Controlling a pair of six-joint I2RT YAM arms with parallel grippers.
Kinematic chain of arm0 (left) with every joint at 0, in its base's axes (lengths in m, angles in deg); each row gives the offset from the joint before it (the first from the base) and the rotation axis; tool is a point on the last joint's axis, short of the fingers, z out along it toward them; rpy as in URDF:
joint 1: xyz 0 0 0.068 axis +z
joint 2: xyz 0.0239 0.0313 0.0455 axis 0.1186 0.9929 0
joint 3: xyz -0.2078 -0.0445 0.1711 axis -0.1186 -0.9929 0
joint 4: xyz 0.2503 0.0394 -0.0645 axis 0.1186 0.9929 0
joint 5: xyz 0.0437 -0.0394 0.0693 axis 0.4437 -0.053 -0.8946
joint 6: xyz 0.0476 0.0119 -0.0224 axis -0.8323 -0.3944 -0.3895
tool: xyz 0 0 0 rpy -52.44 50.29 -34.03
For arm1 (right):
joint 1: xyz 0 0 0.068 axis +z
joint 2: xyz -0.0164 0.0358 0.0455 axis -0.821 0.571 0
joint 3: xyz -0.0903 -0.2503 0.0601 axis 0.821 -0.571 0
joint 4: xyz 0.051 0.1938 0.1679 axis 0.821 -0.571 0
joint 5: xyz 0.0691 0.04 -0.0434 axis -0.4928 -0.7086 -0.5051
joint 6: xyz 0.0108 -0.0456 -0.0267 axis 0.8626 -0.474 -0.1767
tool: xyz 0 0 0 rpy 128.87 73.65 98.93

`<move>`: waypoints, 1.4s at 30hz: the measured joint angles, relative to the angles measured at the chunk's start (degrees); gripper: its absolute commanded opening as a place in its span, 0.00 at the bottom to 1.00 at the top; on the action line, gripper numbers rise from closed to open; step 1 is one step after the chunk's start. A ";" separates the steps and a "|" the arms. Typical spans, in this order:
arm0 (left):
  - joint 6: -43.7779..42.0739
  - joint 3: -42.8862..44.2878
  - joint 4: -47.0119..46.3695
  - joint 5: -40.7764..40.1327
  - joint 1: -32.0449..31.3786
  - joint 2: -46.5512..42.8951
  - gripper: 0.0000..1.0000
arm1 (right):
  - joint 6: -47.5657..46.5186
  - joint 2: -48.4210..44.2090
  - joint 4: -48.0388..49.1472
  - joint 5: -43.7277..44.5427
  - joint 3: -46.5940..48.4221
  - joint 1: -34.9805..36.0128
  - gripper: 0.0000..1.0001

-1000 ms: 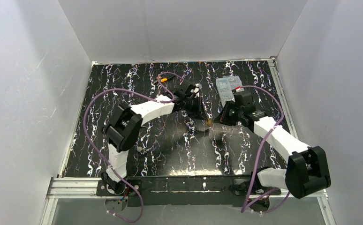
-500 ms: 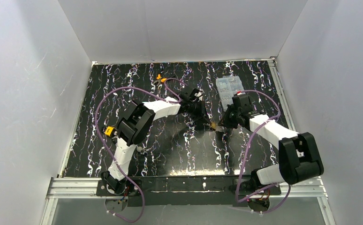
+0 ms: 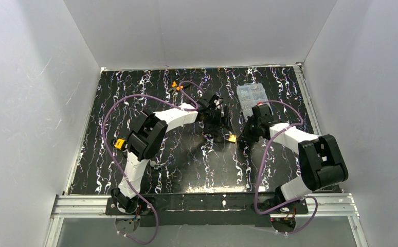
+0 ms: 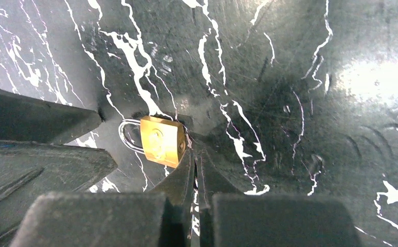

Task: Lock with the key
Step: Place the key at the center of the board, then pick up the lock from the center of the board.

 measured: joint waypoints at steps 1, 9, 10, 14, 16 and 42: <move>-0.43 0.27 1.20 -0.81 0.04 -0.31 0.86 | 0.02 0.29 0.37 -0.19 0.08 -0.02 0.04; -4.45 -1.59 12.19 -9.84 0.42 -9.44 0.95 | 0.39 2.40 2.43 -1.44 0.24 -0.06 0.30; -4.75 -2.56 13.12 -10.81 0.52 -11.76 0.95 | 0.43 2.53 2.42 -1.52 0.24 -0.04 0.33; -5.65 -8.13 16.34 -14.92 1.57 -23.34 0.97 | 0.52 2.22 2.44 -1.62 0.30 -0.04 0.43; -5.62 -10.77 17.70 -17.02 2.50 -28.30 0.97 | 0.46 1.61 2.20 -1.40 0.30 -0.04 0.47; -4.14 -13.84 27.48 -32.07 33.23 -20.29 0.91 | -1.13 -16.20 -6.01 -8.88 1.35 -0.04 0.55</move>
